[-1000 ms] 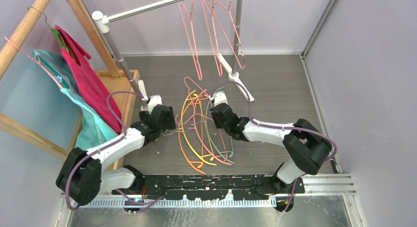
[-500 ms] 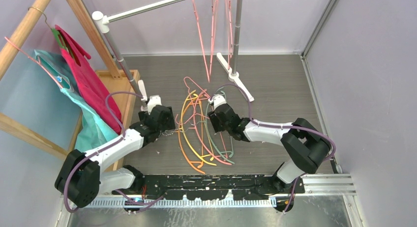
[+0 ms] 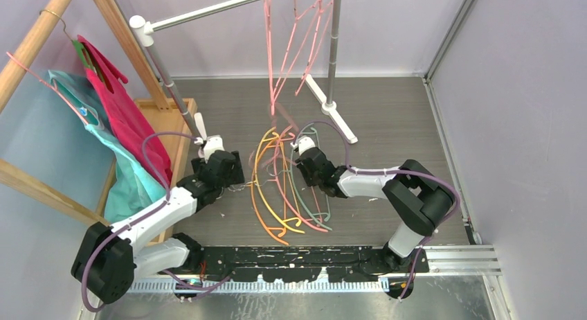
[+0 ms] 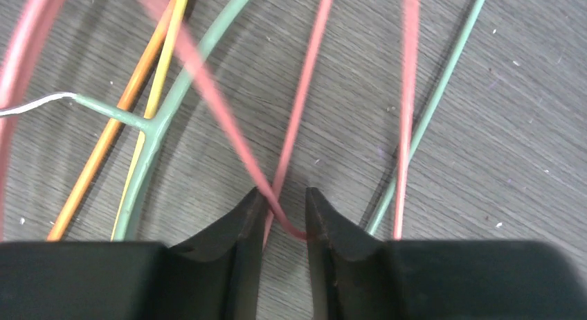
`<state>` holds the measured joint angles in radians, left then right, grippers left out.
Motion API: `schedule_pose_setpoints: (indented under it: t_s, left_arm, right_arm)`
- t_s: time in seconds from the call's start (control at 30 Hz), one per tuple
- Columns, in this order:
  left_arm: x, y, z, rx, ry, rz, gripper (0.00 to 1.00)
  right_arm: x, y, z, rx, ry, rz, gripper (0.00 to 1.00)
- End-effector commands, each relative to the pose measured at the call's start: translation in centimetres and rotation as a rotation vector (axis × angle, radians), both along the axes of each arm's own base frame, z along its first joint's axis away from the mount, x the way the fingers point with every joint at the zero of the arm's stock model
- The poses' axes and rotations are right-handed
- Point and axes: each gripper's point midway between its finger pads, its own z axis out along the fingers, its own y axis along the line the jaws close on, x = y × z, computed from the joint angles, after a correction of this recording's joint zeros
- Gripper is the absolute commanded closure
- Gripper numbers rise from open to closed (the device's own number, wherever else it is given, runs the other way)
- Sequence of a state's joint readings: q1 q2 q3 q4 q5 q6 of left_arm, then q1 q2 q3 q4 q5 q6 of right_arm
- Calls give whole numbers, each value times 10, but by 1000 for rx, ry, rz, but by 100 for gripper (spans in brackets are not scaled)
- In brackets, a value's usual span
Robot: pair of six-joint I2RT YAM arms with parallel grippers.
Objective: Organize the hangers
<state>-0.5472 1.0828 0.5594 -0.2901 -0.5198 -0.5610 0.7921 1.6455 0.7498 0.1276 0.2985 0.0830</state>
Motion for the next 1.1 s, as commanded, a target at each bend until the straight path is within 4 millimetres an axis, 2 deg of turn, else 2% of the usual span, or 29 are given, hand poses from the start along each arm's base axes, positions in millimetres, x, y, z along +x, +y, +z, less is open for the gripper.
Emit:
schedule_pose_setpoints:
  t_s: [0.0, 0.07, 0.17, 0.3, 0.43, 0.67, 0.87, 1.07]
  left_arm:
    - [2, 5, 11, -10, -41, 30, 2]
    - [2, 5, 13, -15, -47, 32, 2]
    - [0, 6, 16, -22, -56, 32, 2]
    - [-1, 8, 19, -24, -65, 36, 2]
    - [-2, 10, 19, -18, -65, 41, 2]
    - [-4, 11, 6, -30, -57, 63, 2]
    - [-4, 7, -8, -38, -16, 71, 2]
    - [-1, 3, -8, -58, -22, 75, 2]
  right_arm:
    - [11, 4, 20, 43, -58, -21, 80]
    - [9, 5, 28, 74, -68, -19, 92]
    - [7, 9, 41, 128, -80, -13, 99]
    - [3, 20, 66, 222, -88, 7, 99]
    - [-7, 38, 96, 356, -63, 51, 99]
    - [-31, 77, 139, 639, 16, 134, 99]
    - [-51, 108, 167, 753, 15, 196, 99]
    - [-72, 135, 192, 795, 2, 262, 99]
